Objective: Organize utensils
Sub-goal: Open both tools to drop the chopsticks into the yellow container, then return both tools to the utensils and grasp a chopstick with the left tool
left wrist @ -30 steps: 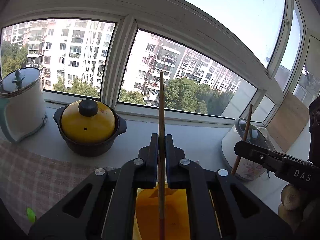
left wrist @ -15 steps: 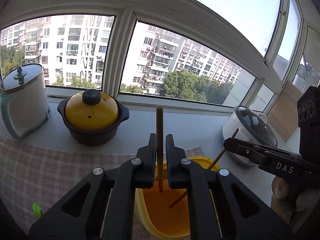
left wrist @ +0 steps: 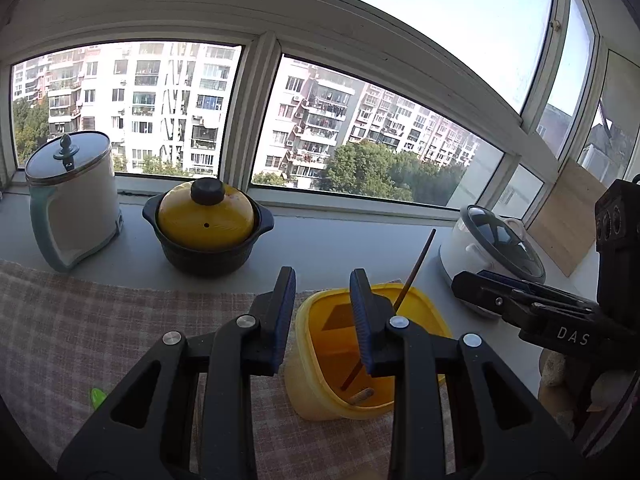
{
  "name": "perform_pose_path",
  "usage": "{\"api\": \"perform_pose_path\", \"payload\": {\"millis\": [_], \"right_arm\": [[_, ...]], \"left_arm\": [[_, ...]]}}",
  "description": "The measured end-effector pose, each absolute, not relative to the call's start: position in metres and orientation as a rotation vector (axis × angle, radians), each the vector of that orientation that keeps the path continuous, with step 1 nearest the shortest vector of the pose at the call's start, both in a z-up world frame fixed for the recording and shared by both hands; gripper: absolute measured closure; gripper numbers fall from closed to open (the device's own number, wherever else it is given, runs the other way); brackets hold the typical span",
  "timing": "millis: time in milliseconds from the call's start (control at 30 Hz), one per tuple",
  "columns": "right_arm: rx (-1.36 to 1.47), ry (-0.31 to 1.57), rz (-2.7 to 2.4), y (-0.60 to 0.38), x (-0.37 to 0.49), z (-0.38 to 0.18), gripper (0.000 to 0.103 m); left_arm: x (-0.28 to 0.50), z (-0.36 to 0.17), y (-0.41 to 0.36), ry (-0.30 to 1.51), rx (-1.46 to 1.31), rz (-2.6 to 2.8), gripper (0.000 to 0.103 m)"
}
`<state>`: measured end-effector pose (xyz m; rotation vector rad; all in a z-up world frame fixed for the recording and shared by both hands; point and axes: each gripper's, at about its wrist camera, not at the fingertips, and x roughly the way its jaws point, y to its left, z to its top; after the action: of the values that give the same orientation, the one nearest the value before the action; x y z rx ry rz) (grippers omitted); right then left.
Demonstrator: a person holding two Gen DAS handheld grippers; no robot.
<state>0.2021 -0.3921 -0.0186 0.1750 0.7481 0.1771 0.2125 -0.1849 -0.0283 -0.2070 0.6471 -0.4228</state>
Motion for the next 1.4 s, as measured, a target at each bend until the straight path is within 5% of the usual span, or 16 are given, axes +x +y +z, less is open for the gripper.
{"api": "perform_pose_path", "payload": {"millis": [167,400,700,1200,1400], "right_arm": [[0.162,0.71,0.162,-0.382,0.182,-0.012,0.034],[0.172,0.685,0.166,-0.365,0.156,-0.009,0.018],[0.127,0.689,0.185,-0.33,0.128,-0.014,0.009],[0.178,0.798,0.279,-0.283,0.119,-0.054,0.009],[0.208,0.889,0.339,-0.267,0.126,-0.081,0.017]], "left_arm": [[0.199,-0.027,-0.164,0.663,-0.196,-0.413,0.073],[0.172,-0.036,-0.116,0.67,-0.222,-0.409,0.045],[0.149,-0.056,-0.051,0.762,-0.172,-0.309,0.045],[0.133,-0.107,0.017,0.922,-0.26,-0.245,0.045],[0.138,-0.136,0.019,1.011,-0.3,-0.271,0.059]]}}
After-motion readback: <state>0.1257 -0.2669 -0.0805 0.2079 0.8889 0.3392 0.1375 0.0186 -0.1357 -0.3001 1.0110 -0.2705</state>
